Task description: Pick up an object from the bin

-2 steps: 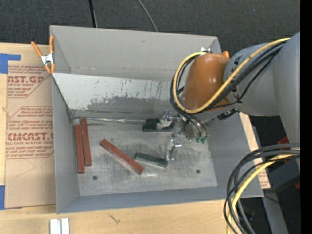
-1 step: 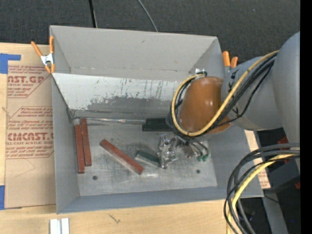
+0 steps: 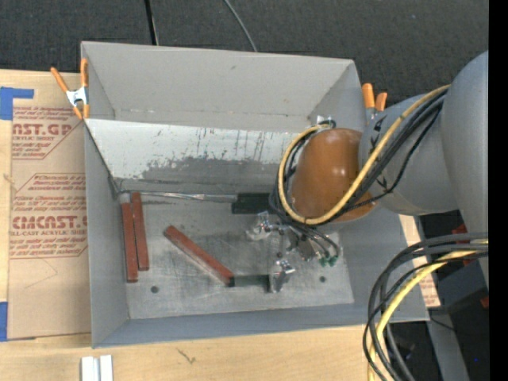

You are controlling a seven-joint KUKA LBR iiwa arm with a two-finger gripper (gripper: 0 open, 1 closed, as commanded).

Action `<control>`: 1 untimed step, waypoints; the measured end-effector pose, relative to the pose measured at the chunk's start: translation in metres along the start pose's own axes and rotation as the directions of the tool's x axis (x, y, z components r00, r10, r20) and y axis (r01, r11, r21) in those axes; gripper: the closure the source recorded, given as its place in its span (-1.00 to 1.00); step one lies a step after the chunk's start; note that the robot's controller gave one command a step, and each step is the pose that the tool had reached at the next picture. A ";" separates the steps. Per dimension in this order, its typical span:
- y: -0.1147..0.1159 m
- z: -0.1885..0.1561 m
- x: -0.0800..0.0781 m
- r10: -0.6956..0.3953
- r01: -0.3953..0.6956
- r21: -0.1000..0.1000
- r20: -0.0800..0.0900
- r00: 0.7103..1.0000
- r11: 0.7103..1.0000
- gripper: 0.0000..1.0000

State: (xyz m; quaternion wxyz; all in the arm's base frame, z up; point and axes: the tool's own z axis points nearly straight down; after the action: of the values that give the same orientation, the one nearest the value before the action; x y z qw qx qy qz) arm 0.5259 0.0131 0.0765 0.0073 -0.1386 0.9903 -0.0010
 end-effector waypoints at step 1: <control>0.001 -0.002 -0.003 -0.001 0.001 0.000 0.011 1.000 1.000 1.00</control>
Offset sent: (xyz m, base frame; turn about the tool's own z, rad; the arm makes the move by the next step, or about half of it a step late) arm 0.0000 0.0000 0.0000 0.0000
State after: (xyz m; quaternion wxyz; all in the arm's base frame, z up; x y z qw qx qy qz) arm 0.5289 0.0145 0.0782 0.0129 -0.1391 0.9902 -0.0004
